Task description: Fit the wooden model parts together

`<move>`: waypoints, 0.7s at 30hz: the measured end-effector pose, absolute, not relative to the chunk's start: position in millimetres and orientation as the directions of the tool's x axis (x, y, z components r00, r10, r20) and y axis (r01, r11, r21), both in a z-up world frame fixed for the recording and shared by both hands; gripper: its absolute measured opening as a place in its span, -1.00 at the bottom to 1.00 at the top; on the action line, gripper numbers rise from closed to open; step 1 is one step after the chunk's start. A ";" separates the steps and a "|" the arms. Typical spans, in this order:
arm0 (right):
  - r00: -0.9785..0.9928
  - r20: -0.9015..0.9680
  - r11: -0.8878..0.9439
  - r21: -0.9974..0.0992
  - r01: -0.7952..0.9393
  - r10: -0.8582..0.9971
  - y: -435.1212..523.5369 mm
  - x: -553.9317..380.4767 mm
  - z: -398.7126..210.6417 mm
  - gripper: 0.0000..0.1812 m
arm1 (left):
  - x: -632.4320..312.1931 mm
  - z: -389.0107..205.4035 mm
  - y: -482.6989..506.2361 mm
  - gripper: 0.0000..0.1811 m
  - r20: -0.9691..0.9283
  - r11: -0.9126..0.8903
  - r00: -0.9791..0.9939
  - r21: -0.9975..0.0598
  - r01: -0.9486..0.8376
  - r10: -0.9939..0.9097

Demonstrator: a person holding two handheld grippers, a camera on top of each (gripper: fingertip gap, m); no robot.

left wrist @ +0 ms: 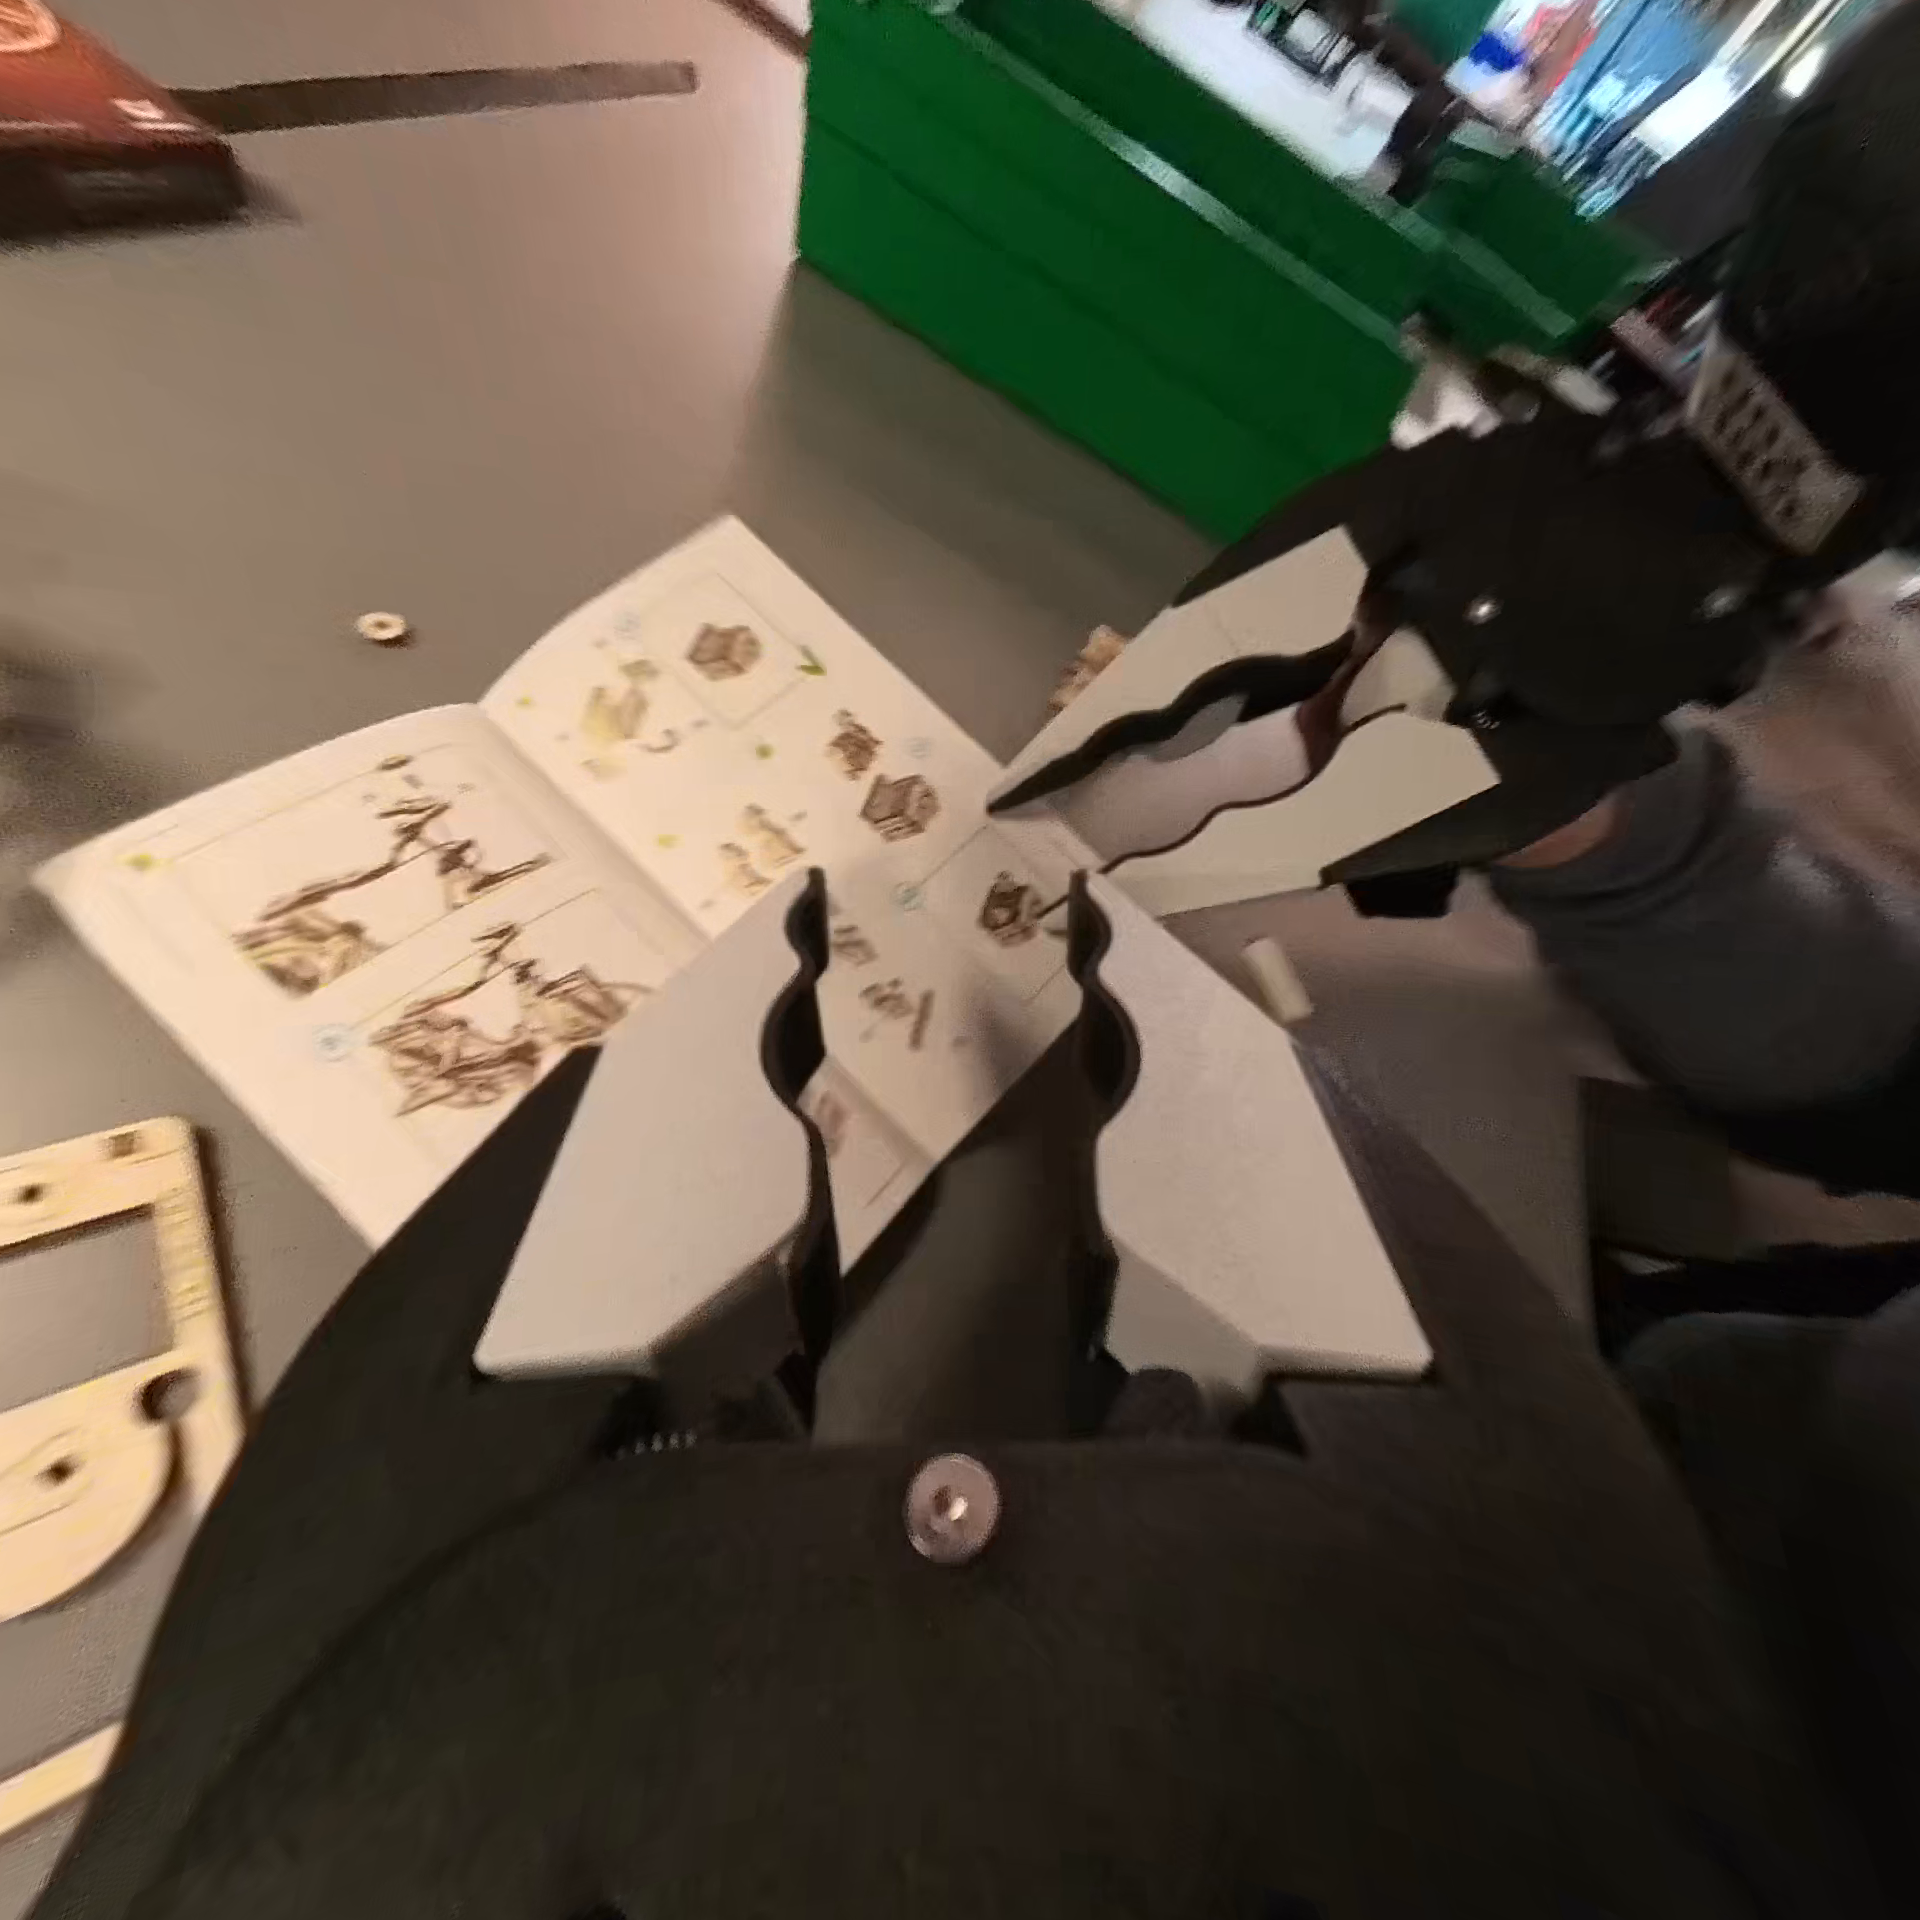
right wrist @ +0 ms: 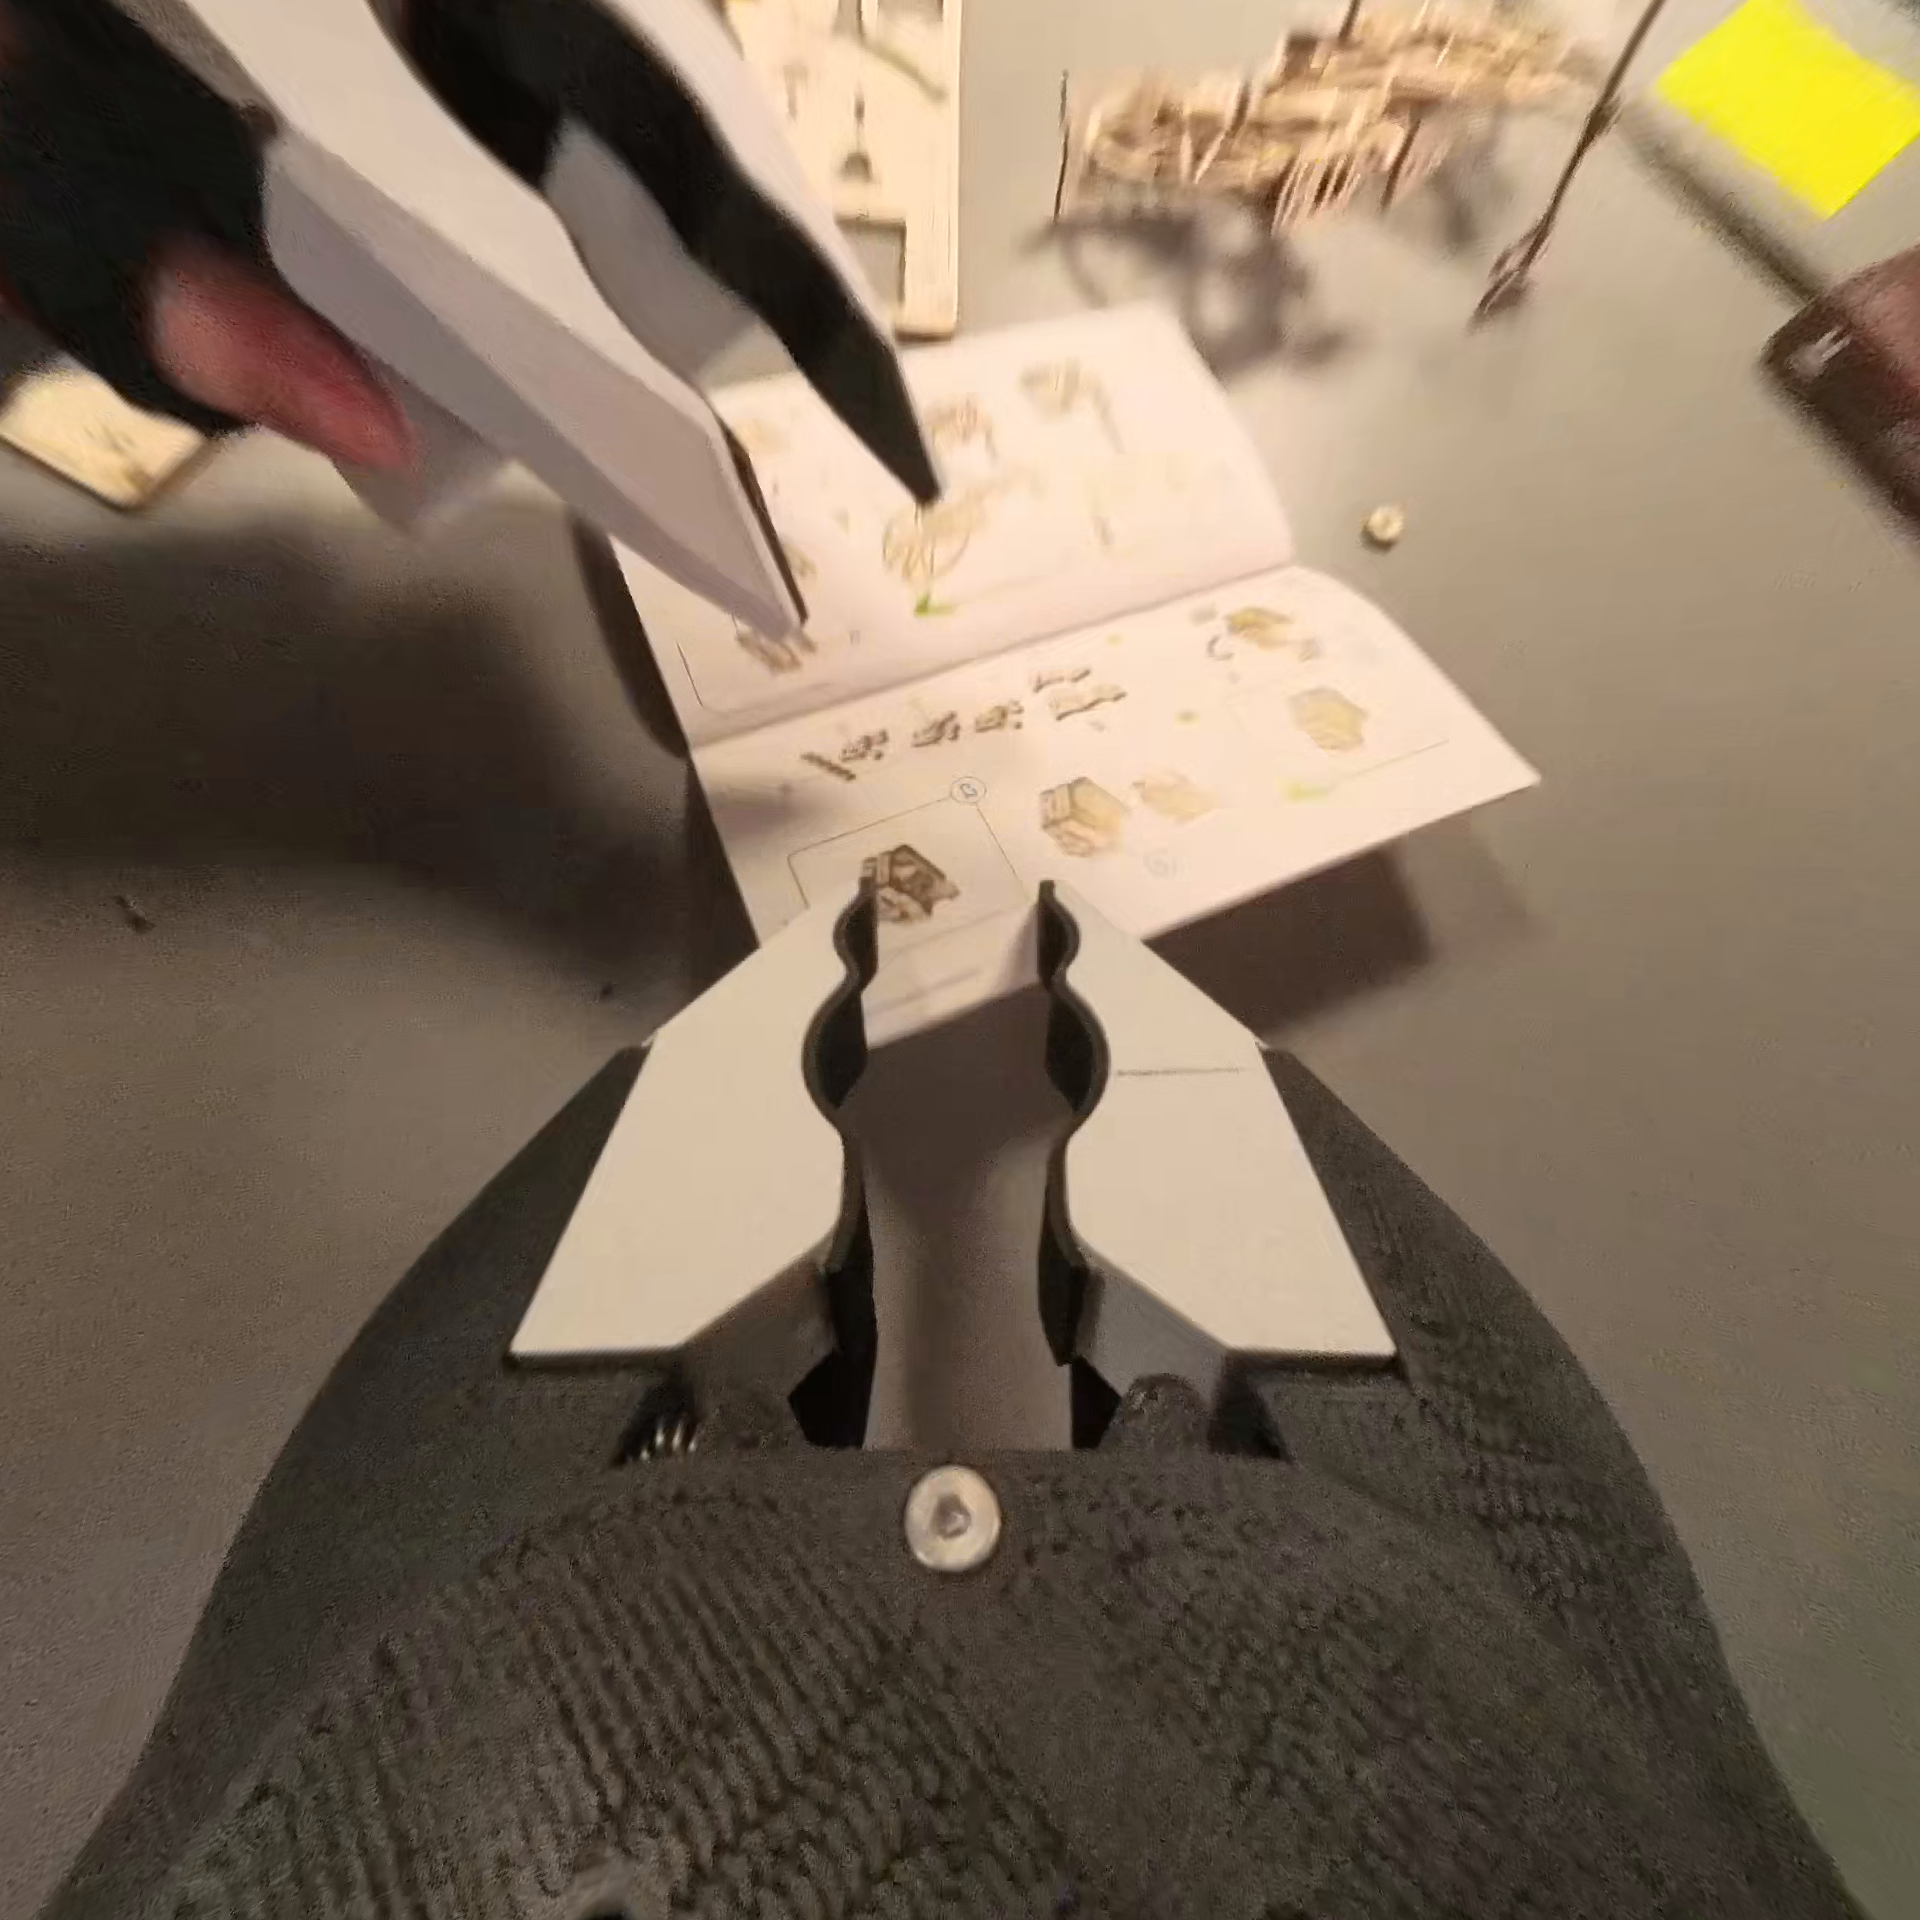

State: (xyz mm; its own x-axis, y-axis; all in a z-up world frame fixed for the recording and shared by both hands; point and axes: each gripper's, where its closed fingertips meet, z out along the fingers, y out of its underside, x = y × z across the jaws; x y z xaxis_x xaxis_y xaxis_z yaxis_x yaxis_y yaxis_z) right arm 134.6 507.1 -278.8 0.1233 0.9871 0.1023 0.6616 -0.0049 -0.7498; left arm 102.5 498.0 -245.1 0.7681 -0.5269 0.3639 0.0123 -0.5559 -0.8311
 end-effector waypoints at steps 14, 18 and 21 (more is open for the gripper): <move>0.070 0.099 0.014 -0.668 0.744 0.993 507.3 138.0 -307.4 -0.74 | 101.8 -300.7 495.1 -0.48 0.220 -0.608 0.826 -0.774 -0.176 -0.519; 0.046 0.081 0.023 -0.689 0.724 0.996 505.0 137.4 -307.8 -0.78 | 102.8 -302.5 495.1 -0.47 0.176 -0.592 0.829 -0.777 -0.214 -0.531; 0.039 0.077 0.025 -0.697 0.716 0.996 505.2 137.3 -307.8 -0.78 | 103.7 -302.6 494.4 -0.44 0.172 -0.588 0.825 -0.778 -0.220 -0.537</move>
